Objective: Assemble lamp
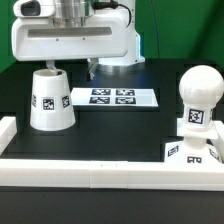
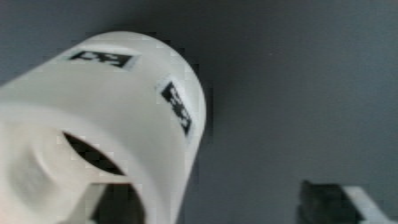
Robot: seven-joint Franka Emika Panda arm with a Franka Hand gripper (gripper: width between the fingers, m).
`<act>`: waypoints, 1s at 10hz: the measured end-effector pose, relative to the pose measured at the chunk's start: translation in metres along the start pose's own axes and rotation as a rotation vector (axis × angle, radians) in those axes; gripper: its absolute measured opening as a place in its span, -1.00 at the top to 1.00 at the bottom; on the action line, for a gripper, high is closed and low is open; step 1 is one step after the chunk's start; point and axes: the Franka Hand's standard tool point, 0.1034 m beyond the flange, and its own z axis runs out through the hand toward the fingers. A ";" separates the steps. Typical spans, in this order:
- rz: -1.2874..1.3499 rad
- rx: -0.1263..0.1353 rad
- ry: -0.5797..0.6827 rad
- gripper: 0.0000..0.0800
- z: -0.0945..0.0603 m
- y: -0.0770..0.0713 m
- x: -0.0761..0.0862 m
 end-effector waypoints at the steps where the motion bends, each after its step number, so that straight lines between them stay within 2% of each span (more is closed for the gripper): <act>1: 0.000 0.000 0.000 0.07 0.000 0.000 0.000; 2: 0.000 0.000 -0.001 0.61 0.000 0.000 0.000; 3: -0.001 0.000 0.000 0.61 0.000 0.000 0.000; 4: -0.001 0.000 0.001 0.89 0.000 0.000 0.001; 10: 0.009 0.001 0.001 0.89 0.000 -0.004 0.002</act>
Offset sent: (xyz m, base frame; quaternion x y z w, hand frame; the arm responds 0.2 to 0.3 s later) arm 0.0000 0.0000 0.0000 0.0000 0.0000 0.0000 1.0000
